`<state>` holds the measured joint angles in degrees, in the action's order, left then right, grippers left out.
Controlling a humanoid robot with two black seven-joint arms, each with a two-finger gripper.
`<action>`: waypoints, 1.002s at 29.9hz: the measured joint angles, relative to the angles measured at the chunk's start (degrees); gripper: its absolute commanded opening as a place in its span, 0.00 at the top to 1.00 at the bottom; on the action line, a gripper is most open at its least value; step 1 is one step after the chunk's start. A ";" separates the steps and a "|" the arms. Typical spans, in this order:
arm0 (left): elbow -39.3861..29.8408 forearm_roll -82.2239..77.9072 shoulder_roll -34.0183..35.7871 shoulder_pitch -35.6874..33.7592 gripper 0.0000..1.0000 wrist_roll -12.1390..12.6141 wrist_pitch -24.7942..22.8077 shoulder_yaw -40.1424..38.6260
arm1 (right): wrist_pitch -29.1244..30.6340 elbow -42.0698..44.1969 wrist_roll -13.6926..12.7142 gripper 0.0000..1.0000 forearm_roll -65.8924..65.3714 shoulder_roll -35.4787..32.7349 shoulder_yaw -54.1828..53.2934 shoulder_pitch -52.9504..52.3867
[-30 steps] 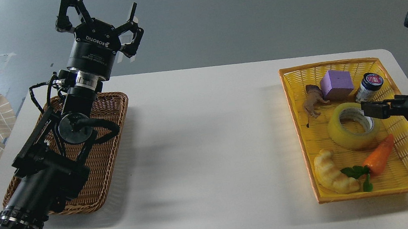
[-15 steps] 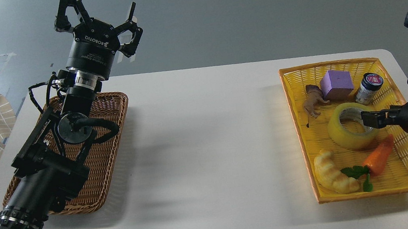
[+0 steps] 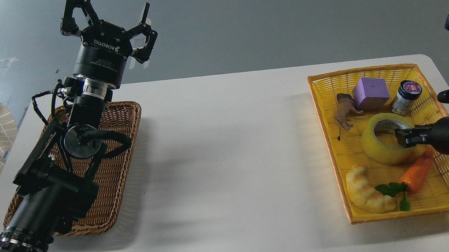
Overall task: Place and transfer tape with both arms
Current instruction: 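Reach the right gripper into the yellow tape roll and grasp it, then lift the tape roll and carry it toward the table center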
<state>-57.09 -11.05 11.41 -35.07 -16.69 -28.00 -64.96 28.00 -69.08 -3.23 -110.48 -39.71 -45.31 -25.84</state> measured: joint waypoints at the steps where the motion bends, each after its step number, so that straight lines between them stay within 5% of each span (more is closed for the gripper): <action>1: 0.00 0.00 0.01 0.00 0.02 -0.01 0.00 0.00 | -0.01 0.16 0.00 1.00 -0.01 0.03 0.33 -0.17; 9: 0.00 0.05 0.04 0.00 0.02 -0.02 0.00 0.01 | 0.01 -1.16 0.03 1.00 0.36 -0.85 1.55 -3.08; 20: 0.01 0.06 -0.15 0.00 0.02 -0.02 0.00 -0.08 | 0.01 -16.91 -0.04 1.00 4.57 -13.75 -4.14 -6.07; 30: 0.05 0.07 0.03 0.00 0.02 -0.02 0.00 -0.03 | 0.01 -20.85 -0.27 1.00 4.98 -7.32 -5.45 -12.94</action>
<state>-57.04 -10.98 11.44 -35.07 -16.71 -28.00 -64.99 28.00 -89.93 -3.50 -105.51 -47.03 -50.76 -38.78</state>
